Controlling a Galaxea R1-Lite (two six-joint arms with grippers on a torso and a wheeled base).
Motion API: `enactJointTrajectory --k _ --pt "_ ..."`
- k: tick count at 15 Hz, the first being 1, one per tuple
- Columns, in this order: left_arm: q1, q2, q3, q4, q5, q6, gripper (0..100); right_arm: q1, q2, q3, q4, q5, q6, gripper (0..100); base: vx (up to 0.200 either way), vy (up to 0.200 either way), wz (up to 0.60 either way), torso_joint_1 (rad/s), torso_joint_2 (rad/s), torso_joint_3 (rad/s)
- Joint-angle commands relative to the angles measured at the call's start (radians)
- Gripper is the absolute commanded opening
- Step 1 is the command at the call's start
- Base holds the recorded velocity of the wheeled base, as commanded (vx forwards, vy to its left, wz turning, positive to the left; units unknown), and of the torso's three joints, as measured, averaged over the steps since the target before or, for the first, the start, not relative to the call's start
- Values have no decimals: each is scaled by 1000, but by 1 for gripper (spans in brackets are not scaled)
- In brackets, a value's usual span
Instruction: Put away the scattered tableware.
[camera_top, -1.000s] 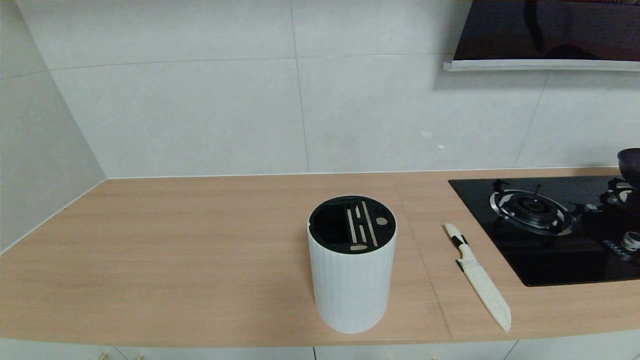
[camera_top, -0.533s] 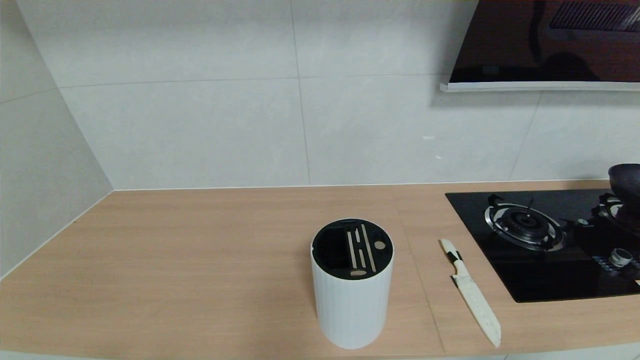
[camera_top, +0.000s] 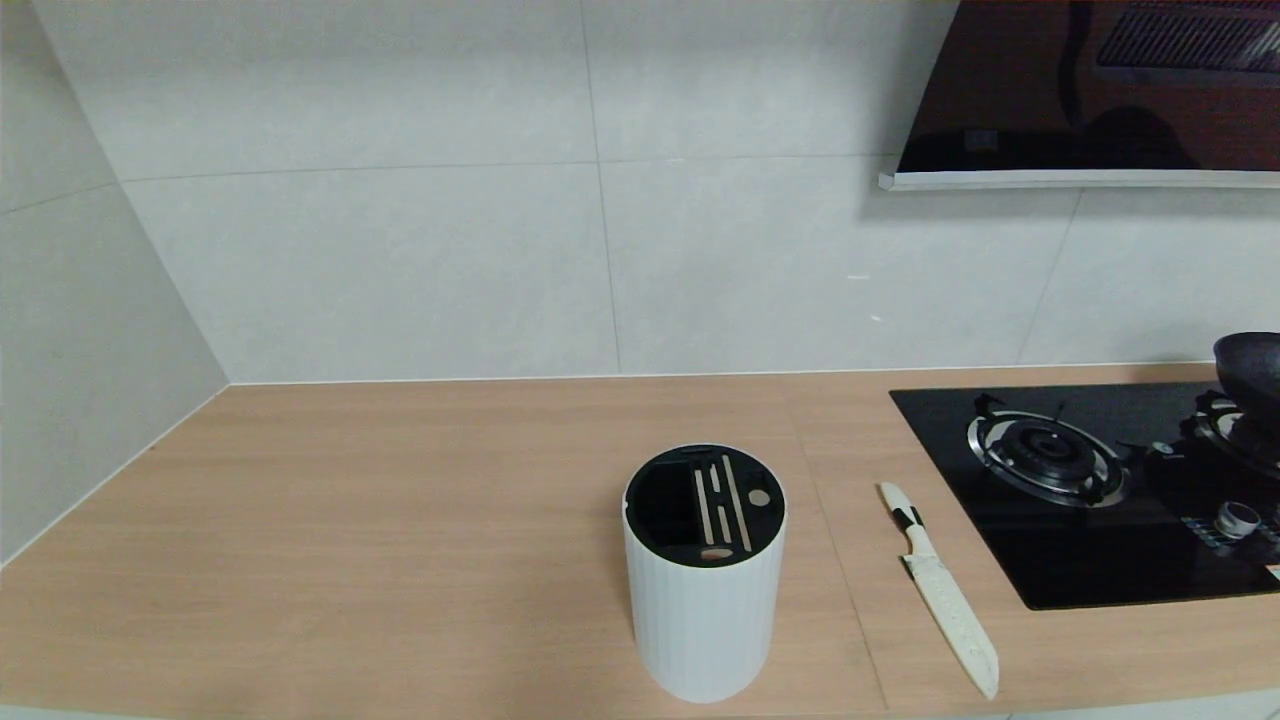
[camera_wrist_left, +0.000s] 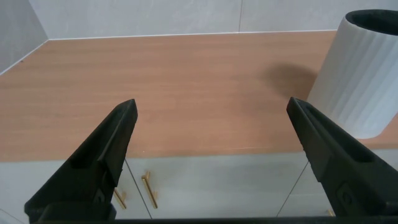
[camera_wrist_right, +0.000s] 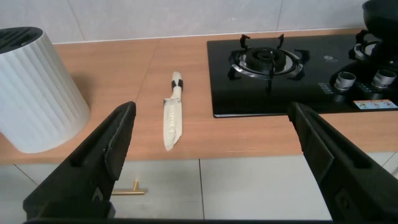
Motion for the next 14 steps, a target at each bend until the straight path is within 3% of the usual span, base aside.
enactJointTrajectory --k 1,9,11,14 --pt "0 0 0 0 0 0 100 1 1 0 0 0 -3 100 0 0 0 0 0 0" --pt "0 0 0 0 0 0 100 1 1 -21 -26 8 -29 100 0 0 0 0 0 0" --pt "0 0 0 0 0 0 100 1 30 -90 -49 124 0 100 0 0 0 0 0 0" --pt "0 0 0 0 0 0 100 1 247 -178 -48 146 0 100 0 0 0 0 0 0"
